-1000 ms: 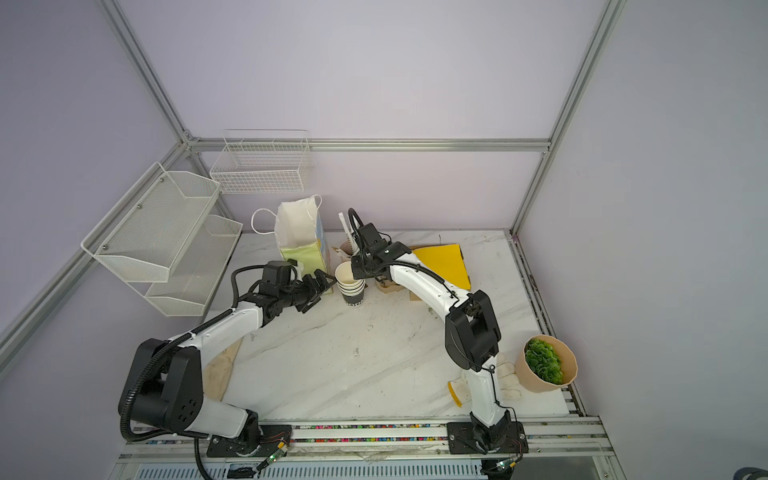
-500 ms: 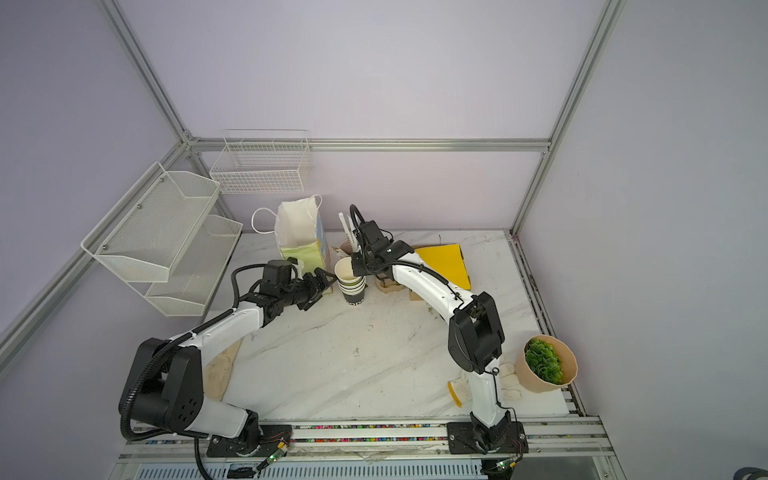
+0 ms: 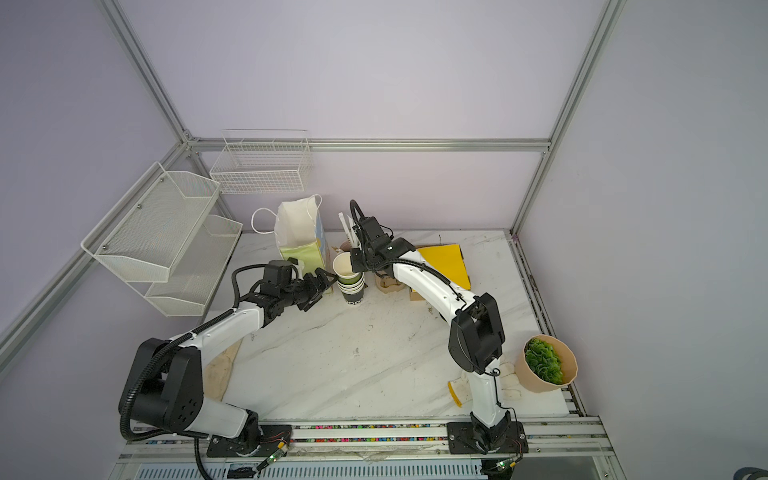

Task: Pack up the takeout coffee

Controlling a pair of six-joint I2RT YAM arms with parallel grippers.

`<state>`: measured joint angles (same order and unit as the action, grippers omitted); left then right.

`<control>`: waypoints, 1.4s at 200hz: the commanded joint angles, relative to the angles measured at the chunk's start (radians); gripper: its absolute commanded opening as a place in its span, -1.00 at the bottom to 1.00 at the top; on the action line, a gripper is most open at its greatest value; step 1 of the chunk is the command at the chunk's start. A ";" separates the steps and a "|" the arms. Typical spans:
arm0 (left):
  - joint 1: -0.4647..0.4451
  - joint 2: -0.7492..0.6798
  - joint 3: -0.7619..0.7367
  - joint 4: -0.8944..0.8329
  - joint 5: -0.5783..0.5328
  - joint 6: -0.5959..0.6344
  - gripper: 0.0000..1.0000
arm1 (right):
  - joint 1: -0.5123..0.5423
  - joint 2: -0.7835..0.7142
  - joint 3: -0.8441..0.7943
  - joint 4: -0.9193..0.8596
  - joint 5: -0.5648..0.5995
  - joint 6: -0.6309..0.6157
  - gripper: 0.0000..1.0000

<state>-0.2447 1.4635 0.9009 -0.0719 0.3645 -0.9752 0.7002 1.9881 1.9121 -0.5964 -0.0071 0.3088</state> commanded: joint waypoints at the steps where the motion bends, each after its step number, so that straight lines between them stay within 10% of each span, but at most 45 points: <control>1: -0.008 -0.092 0.023 0.000 -0.018 0.031 0.96 | -0.006 0.001 0.047 -0.016 0.017 -0.005 -1.00; 145: -0.007 -0.313 0.201 -0.321 -0.223 0.199 1.00 | -0.011 -0.156 0.146 -0.136 0.061 -0.057 -1.00; 280: -0.008 -0.385 0.301 -0.459 -0.203 0.282 1.00 | -0.013 -0.757 -0.758 0.030 0.163 0.059 -1.00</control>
<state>-0.2497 1.1313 1.1931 -0.5823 0.1638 -0.7380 0.6937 1.2976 1.2533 -0.6476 0.1242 0.3157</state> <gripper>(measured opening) 0.997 0.054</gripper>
